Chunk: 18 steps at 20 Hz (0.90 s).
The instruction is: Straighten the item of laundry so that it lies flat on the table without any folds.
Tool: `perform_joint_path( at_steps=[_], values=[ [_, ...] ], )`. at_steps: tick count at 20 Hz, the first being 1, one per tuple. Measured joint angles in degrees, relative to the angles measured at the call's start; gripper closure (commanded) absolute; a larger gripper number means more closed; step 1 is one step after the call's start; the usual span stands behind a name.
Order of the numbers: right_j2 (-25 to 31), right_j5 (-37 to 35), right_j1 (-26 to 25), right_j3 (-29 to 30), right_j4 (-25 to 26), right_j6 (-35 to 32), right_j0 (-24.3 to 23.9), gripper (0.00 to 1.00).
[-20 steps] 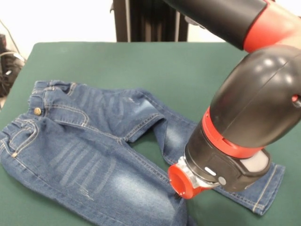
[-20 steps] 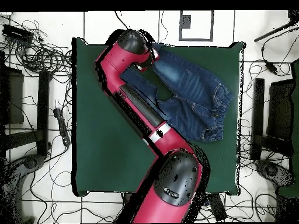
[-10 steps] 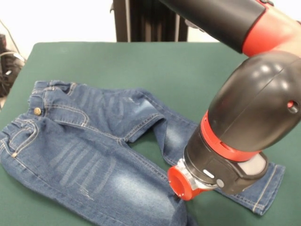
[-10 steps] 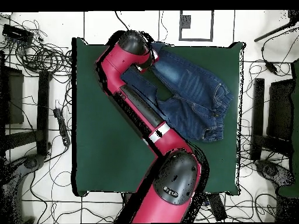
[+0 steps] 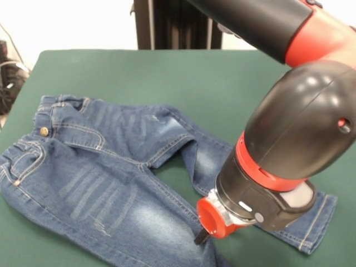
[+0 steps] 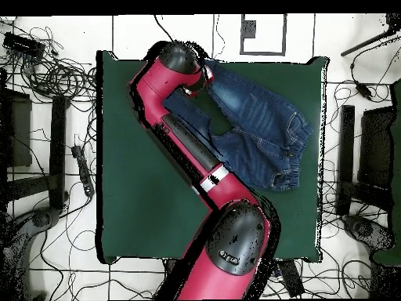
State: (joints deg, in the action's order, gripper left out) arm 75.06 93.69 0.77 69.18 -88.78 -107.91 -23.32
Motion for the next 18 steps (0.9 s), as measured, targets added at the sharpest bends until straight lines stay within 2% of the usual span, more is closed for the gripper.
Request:
perform_joint_path(
  at_steps=[6, 11, 12, 15, 16, 18],
  values=[
    [0.0, 0.0, 0.0, -0.5, -0.5, 0.0, 0.0, 0.0],
    [0.1, 0.3, 0.9, 0.4, -4.4, 0.0, -0.6, 0.0],
    [0.2, 0.9, 2.4, 2.2, -8.3, 0.0, -1.5, 0.0],
    [0.8, 1.4, 5.0, 5.3, -14.0, 0.0, -3.3, 0.0],
    [1.3, 1.3, 7.0, 7.6, -17.7, 0.0, -4.8, 0.0],
    [1.8, 1.3, 8.9, 9.4, -20.7, 0.0, -6.2, 0.0]
  ],
)
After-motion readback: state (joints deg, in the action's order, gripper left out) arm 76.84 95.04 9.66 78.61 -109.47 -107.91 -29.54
